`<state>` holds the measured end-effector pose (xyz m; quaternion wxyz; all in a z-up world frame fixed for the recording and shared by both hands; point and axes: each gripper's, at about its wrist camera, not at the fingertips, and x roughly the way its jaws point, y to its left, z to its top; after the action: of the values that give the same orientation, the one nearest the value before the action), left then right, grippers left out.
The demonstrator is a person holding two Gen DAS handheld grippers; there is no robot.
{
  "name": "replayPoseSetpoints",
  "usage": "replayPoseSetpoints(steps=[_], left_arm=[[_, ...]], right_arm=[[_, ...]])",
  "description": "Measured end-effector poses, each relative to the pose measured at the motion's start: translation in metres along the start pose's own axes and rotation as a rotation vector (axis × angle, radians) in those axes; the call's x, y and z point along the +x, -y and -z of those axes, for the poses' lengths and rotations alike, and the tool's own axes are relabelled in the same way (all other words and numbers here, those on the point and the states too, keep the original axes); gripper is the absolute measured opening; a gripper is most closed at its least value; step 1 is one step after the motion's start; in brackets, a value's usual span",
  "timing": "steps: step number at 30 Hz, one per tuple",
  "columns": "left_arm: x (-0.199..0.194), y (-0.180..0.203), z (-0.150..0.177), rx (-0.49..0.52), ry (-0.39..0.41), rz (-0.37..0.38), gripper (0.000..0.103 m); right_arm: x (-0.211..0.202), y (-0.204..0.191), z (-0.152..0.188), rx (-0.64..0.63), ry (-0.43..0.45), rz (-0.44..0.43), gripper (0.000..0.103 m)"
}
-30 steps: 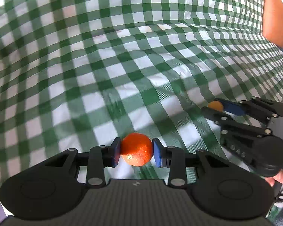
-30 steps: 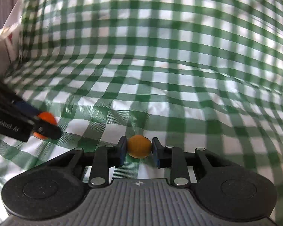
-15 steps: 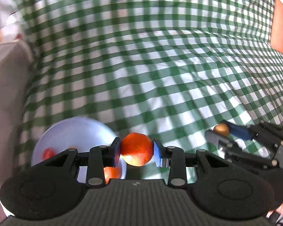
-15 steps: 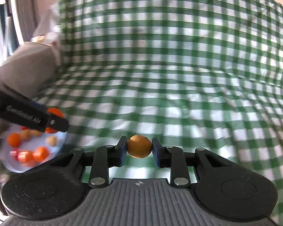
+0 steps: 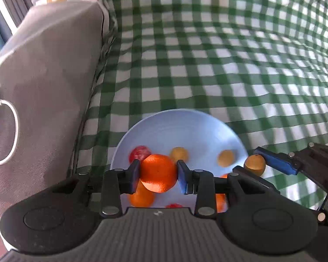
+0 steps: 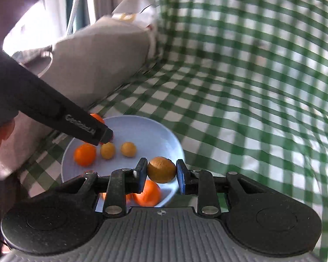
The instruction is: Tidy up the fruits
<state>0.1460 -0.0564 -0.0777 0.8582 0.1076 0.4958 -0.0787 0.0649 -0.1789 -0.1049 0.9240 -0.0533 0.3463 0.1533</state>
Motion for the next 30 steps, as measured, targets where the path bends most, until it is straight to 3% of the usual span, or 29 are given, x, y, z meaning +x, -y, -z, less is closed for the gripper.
replayPoseSetpoints(steps=[2,3,4,6,8,12,18,30], left_arm=[[0.005,-0.005,-0.002,-0.001,0.004,0.004,0.061],[0.004,-0.006,-0.003,-0.003,0.012,-0.005,0.086],[0.002,-0.007,-0.004,-0.007,0.027,-0.016,0.103],[-0.008,-0.008,-0.002,-0.01,0.066,-0.036,0.103],[-0.018,-0.008,0.0,0.017,0.048,-0.033,0.103],[-0.043,-0.001,0.018,0.029,0.04,-0.08,0.103],[-0.085,-0.007,0.054,-0.019,0.049,-0.049,0.103],[-0.12,-0.012,0.091,-0.043,0.083,-0.057,0.103]], right_arm=[[0.008,-0.001,-0.001,-0.026,-0.011,-0.013,0.03],[0.012,-0.001,0.0,-0.038,-0.015,-0.019,0.034],[0.016,-0.001,-0.001,-0.046,-0.021,-0.025,0.039],[0.017,-0.001,-0.002,-0.05,-0.034,-0.015,0.059],[0.009,0.001,-0.001,-0.031,-0.045,0.019,0.08],[-0.026,0.003,0.009,0.053,-0.057,0.071,0.1],[-0.073,-0.011,0.03,0.167,-0.076,0.088,0.102],[-0.117,-0.043,0.038,0.113,-0.04,0.121,0.102]])
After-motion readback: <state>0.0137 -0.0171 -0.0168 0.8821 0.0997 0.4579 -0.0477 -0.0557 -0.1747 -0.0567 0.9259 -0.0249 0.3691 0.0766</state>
